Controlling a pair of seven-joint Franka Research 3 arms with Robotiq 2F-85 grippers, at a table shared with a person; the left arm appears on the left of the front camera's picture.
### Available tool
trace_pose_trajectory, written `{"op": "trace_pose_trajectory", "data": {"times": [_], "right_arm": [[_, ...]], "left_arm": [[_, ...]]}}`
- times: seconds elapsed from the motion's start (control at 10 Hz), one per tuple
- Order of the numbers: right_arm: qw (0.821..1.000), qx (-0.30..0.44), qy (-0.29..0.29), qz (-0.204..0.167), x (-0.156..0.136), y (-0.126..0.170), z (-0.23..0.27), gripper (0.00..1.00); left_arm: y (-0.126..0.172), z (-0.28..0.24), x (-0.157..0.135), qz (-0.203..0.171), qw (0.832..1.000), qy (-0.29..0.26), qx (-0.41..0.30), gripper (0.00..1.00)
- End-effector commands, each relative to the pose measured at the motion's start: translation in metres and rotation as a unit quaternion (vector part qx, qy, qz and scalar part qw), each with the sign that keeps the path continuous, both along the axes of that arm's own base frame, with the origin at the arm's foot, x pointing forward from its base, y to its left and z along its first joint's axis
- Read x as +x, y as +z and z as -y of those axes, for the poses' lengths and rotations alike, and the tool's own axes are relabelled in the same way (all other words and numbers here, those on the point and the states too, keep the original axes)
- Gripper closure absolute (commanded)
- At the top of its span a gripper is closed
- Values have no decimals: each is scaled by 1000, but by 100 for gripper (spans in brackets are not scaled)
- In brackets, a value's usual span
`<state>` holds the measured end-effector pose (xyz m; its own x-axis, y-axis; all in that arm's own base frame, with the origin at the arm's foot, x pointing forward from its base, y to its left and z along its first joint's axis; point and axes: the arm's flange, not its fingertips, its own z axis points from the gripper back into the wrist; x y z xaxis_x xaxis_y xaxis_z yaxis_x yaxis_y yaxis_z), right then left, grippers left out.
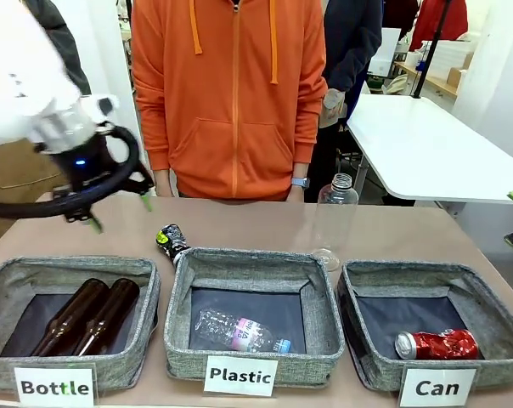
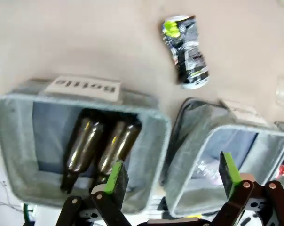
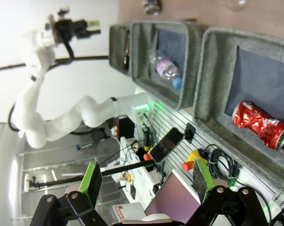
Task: Sort the can waste into the basket.
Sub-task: Pick up the can waste from the table and place it in the right Fabric basket.
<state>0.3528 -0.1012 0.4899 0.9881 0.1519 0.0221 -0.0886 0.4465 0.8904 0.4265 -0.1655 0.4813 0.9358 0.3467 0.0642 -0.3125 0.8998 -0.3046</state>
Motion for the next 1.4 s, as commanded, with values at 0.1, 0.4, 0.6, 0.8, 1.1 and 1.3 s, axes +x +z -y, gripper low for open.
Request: {"op": "trace_pose_trajectory", "data": {"times": [0.1,0.4,0.6,0.8,1.1,1.3], "right_arm": [[1000,-2,7,6,-2,1,3,0],[1000,-2,7,6,-2,1,3,0],[1000,-2,7,6,-2,1,3,0],[1000,-2,7,6,-2,1,3,0],[1000,-2,7,6,-2,1,3,0],[1000,-2,7,6,-2,1,3,0]], "left_arm": [[0,0,0,0,1000,0,0,0],[0,12,14,-5,1000,-13,3,0],[-16,39,55,-9,999,23,30,0],[-35,64,98,-15,998,41,49,0],[-71,76,119,-62,994,50,69,0],[-98,76,116,-89,992,52,68,0]]}}
